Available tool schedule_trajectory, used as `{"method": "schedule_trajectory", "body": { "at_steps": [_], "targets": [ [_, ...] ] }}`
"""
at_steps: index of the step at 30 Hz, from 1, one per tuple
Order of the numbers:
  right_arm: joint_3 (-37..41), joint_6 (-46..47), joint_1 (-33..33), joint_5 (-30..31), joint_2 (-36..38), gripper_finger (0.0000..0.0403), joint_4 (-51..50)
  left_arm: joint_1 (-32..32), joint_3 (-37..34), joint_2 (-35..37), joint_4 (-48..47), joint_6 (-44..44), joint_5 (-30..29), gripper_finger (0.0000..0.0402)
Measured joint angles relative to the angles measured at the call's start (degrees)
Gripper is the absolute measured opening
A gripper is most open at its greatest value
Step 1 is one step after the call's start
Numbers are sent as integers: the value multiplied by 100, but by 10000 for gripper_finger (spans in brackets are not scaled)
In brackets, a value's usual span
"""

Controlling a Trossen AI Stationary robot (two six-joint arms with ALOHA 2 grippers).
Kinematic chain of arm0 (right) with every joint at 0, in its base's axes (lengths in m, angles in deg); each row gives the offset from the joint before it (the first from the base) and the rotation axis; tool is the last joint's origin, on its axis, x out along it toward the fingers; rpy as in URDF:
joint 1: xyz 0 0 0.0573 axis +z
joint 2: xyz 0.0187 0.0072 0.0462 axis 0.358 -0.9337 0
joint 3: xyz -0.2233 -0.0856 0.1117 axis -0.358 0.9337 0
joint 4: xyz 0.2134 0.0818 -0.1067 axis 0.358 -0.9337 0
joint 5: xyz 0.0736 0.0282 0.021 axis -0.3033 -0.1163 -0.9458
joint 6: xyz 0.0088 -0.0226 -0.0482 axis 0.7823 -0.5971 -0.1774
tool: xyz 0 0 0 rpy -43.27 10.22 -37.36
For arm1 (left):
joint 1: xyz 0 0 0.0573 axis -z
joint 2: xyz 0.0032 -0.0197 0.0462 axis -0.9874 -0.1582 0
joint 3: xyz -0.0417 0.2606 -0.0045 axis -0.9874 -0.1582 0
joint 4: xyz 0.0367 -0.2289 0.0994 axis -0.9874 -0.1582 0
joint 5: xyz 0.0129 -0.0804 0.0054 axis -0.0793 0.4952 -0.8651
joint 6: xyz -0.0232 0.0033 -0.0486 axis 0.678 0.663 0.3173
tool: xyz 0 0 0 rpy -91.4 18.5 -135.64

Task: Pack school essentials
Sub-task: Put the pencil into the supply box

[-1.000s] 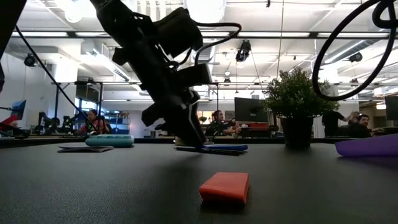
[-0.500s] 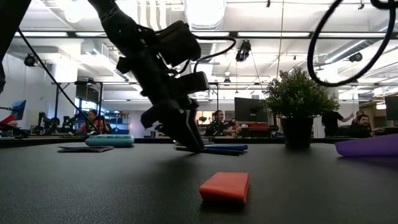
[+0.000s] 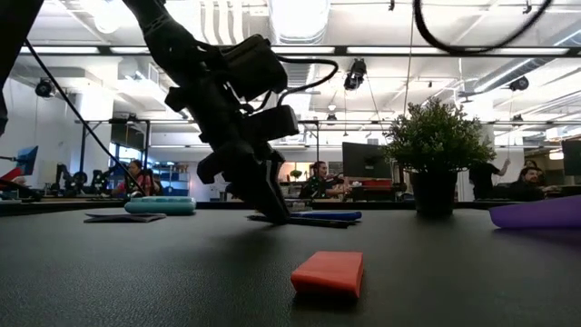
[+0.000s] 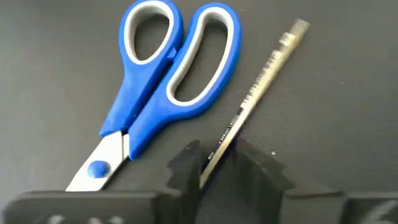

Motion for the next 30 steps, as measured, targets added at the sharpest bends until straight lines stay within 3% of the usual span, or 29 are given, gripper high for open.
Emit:
{"method": "schedule_trajectory", "body": {
  "at_steps": [6,13,19,26,30],
  "targets": [
    [-378,0,0,656,0,126,-10,7,-44,33,-13,274,62,10],
    [-751,-22,0,1444,0,125,-34,7,-48,381,-104,1100,104,3],
    [-1065,-163,2,2096,28,125,-87,22,-114,1140,-318,1880,838,2],
    [-1221,-725,0,3880,226,123,-285,66,-125,2150,-259,2242,1009,1],
    [-1197,-922,2,5666,483,125,-269,66,-119,2702,-155,2594,881,0]
  ]
}}
